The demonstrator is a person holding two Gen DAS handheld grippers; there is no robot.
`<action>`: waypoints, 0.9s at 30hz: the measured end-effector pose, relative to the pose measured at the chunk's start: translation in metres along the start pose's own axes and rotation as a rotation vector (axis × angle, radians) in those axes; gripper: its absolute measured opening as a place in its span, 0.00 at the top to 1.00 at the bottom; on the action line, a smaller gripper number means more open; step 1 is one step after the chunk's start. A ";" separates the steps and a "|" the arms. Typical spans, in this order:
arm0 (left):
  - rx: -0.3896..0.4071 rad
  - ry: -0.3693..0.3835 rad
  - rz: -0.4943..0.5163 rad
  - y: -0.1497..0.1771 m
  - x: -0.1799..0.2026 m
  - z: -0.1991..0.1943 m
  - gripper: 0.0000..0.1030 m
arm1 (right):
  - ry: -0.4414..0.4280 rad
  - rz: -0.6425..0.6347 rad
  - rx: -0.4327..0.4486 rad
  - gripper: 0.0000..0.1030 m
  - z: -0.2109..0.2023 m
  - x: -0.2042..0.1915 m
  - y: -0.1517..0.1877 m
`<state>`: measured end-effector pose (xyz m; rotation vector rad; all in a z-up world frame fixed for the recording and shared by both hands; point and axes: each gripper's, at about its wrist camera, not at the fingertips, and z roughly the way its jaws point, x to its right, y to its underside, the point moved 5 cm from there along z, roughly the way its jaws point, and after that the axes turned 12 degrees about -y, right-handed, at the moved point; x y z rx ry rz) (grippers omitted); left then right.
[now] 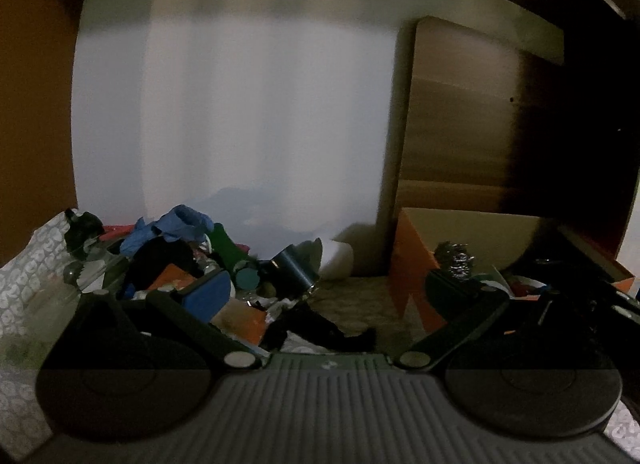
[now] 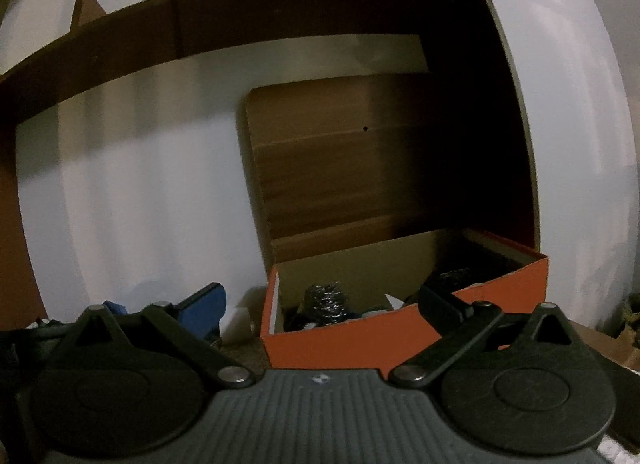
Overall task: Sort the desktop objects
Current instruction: 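Withdraw both grippers upward out of the orange box, then move both tools back toward the pile on the bed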
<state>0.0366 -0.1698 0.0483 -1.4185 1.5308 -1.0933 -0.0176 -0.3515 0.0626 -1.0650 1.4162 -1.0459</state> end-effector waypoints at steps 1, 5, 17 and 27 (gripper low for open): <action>0.001 0.002 0.001 0.000 0.001 -0.001 0.00 | 0.002 -0.001 0.002 0.00 -0.002 0.000 0.000; 0.003 0.005 0.003 0.001 0.004 -0.002 0.00 | 0.009 -0.005 0.009 0.00 -0.007 0.001 -0.001; 0.008 0.001 0.008 0.000 0.004 -0.006 0.00 | 0.012 0.012 0.015 0.00 -0.013 0.003 -0.003; 0.006 -0.157 0.035 0.036 -0.079 0.003 0.00 | -0.128 -0.039 -0.109 0.00 0.015 -0.049 0.040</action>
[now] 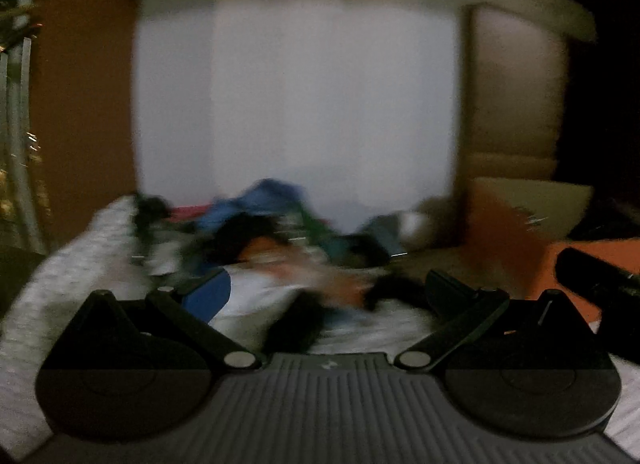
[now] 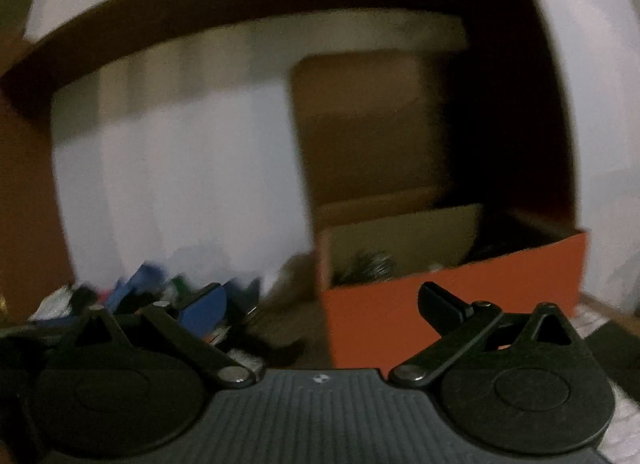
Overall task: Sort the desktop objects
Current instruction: 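Move both tools back toward the pile on the bed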
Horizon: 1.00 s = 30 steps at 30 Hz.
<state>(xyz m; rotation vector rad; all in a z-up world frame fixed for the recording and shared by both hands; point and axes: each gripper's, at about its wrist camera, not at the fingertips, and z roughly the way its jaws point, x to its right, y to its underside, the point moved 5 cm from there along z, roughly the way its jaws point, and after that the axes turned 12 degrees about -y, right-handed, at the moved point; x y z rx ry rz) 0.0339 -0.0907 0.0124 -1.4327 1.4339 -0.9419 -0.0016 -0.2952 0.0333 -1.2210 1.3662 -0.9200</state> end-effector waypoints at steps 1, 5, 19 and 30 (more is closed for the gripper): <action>0.002 -0.027 0.008 0.003 -0.011 0.004 0.00 | -0.013 -0.006 -0.012 0.00 0.006 -0.006 0.004; -0.008 -0.094 0.039 0.013 -0.044 0.019 0.00 | -0.061 -0.030 -0.071 0.00 0.031 -0.029 0.019; -0.042 -0.180 0.063 0.019 -0.114 0.045 0.00 | -0.257 -0.081 -0.296 0.00 0.098 -0.101 0.052; -0.076 -0.149 0.020 0.027 -0.134 0.064 0.00 | -0.244 -0.022 -0.363 0.24 0.146 -0.120 0.059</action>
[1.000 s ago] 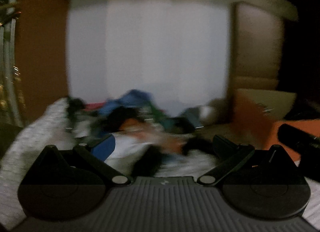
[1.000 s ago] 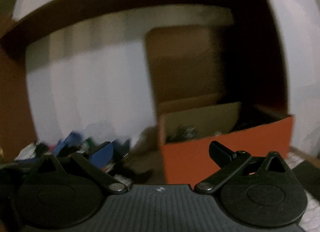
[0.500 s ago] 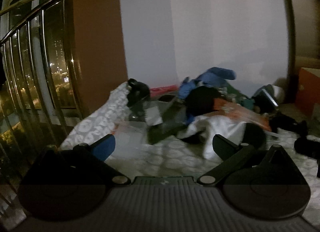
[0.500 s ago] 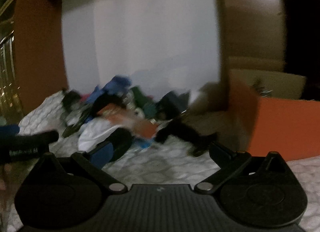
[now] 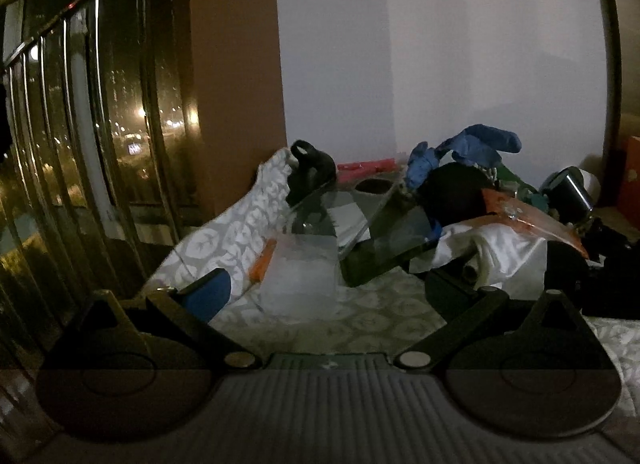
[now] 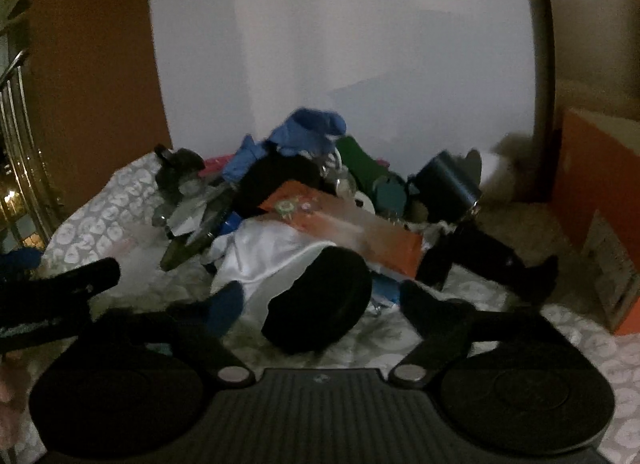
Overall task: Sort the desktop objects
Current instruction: 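Move both tools back toward the pile on the bed, then grasp the orange-and-clear packet with the right gripper while the left gripper grasps the white cloth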
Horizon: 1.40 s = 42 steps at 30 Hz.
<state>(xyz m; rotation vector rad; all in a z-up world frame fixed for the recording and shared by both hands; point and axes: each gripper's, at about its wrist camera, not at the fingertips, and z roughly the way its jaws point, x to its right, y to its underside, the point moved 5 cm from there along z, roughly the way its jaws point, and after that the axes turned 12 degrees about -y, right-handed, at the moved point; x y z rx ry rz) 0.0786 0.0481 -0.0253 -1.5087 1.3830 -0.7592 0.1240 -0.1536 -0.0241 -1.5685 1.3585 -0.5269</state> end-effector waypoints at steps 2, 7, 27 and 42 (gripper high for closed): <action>-0.007 0.030 -0.001 -0.002 0.003 0.001 0.00 | 0.019 -0.010 0.009 0.24 -0.002 0.003 -0.002; -0.012 0.149 0.026 -0.013 0.031 0.002 0.09 | 0.099 -0.106 0.031 0.22 -0.013 0.012 -0.003; -0.063 0.272 0.143 -0.003 0.097 0.035 0.74 | 0.030 -0.201 0.008 0.11 0.012 0.052 -0.042; -0.020 0.282 0.046 -0.013 0.075 0.012 0.83 | -0.166 -0.296 -0.081 0.15 0.052 0.032 -0.041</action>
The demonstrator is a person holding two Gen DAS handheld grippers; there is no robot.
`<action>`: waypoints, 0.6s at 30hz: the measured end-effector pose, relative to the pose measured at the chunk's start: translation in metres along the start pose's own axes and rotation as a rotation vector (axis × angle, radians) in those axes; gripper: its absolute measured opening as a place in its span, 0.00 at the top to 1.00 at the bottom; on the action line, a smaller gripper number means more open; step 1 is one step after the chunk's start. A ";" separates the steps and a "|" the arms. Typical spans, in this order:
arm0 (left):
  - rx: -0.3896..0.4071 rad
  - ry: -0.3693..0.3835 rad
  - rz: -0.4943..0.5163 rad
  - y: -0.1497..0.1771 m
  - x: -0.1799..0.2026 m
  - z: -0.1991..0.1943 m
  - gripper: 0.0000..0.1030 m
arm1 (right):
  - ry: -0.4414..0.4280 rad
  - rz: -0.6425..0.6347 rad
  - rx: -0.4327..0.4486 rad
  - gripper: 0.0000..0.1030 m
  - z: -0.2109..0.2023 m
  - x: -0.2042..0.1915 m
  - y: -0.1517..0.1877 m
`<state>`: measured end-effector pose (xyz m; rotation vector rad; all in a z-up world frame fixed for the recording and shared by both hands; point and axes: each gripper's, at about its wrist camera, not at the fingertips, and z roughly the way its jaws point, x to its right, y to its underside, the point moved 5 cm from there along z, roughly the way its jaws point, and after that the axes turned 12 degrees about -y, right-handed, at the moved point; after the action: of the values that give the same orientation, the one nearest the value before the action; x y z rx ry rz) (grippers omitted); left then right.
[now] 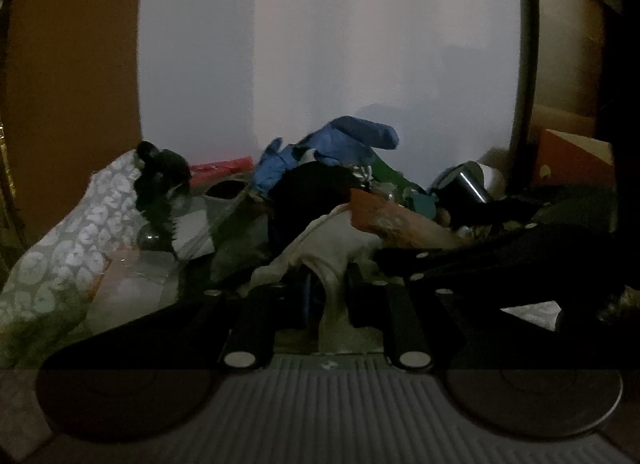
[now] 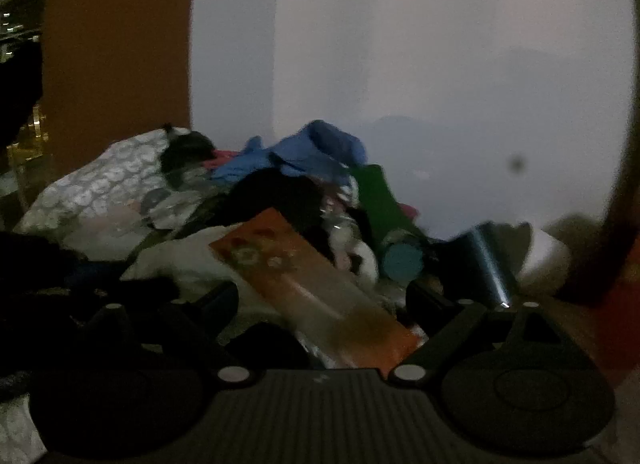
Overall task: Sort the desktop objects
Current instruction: 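Grasp the orange-and-clear packet with the right gripper while the left gripper grasps the white cloth, then lift the packet and white cloth and carry both toward the orange box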
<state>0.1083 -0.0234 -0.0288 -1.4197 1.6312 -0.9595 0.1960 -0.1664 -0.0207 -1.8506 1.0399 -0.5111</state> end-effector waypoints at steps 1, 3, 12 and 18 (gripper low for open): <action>0.000 -0.003 -0.002 0.000 -0.001 -0.001 0.83 | -0.016 0.015 -0.013 0.19 0.003 0.002 0.000; 0.009 -0.019 -0.004 0.002 -0.004 -0.002 0.83 | -0.008 0.056 -0.016 0.61 0.004 0.008 0.001; 0.095 -0.033 -0.019 -0.005 -0.007 -0.016 0.83 | 0.020 0.121 0.053 0.91 -0.026 0.009 -0.006; 0.167 -0.041 0.005 -0.013 -0.002 -0.030 0.83 | 0.035 0.110 0.122 0.91 -0.059 0.007 -0.019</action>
<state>0.0874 -0.0213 -0.0040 -1.3136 1.4872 -1.0318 0.1667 -0.1984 0.0236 -1.6732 1.1028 -0.5317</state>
